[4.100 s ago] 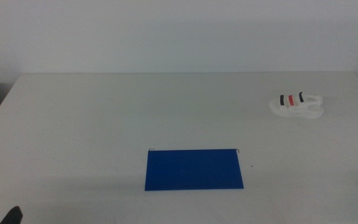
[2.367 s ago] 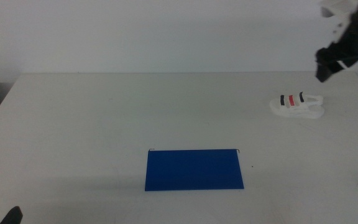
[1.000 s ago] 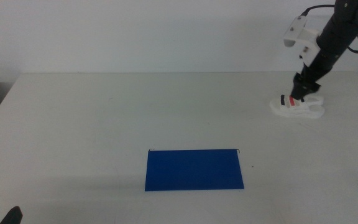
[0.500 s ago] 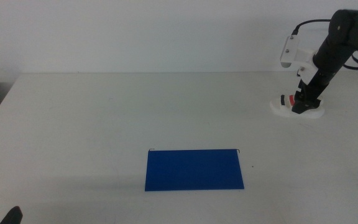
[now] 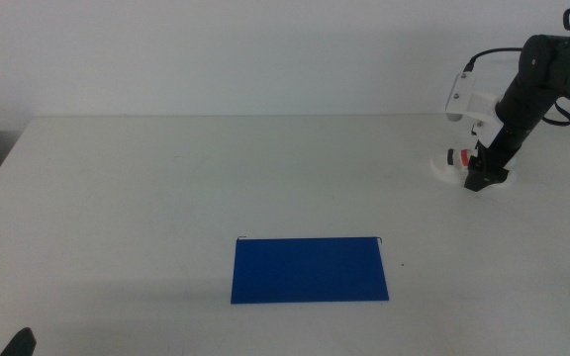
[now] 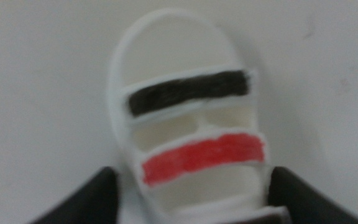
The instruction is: Use one arm to grab the shoe from the table and place it on the mat.
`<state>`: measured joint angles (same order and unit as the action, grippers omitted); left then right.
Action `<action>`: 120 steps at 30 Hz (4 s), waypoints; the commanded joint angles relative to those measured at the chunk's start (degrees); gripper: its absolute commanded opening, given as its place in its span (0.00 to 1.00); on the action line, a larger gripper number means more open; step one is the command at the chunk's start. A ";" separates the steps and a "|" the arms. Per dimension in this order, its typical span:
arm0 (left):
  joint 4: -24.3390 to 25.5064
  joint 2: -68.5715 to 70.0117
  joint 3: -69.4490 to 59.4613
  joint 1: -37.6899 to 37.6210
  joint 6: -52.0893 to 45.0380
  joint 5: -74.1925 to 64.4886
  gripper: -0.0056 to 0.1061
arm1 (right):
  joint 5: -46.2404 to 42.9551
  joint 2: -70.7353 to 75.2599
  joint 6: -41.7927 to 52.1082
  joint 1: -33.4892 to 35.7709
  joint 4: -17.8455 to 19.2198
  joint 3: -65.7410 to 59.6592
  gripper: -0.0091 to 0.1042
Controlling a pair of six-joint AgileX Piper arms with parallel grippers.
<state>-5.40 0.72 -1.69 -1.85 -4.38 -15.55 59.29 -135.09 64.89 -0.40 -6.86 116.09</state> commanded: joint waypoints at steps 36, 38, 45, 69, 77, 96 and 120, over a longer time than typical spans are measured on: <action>-0.43 0.80 -0.40 -0.27 0.29 4.61 0.89 | 7.30 18.87 -7.80 34.48 -0.24 -11.51 0.05; -0.43 0.80 -0.40 -0.27 0.29 4.61 0.89 | 5.86 18.66 -7.80 35.01 -0.11 -12.98 0.05; -0.43 0.80 -0.40 -0.27 0.29 4.61 0.89 | 1.93 18.30 -8.11 35.07 -0.15 -16.32 0.05; -0.43 0.80 -0.40 -0.27 0.29 4.61 0.89 | -0.87 15.02 -11.79 36.77 0.80 -16.87 0.44; -0.43 0.80 -0.40 -0.27 0.29 4.61 0.89 | -0.71 18.24 -14.82 36.77 0.36 -16.87 0.82; -0.43 0.80 -0.40 -0.27 0.29 4.61 0.89 | 4.92 63.13 -47.90 21.89 3.86 -34.36 0.69; -0.43 0.80 -0.40 -0.27 0.29 4.61 0.89 | -41.69 129.72 -53.96 11.73 1.97 -102.91 0.63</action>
<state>-5.40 0.72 -1.69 -1.85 -4.38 -15.55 23.16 -6.29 10.72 11.69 -5.19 13.10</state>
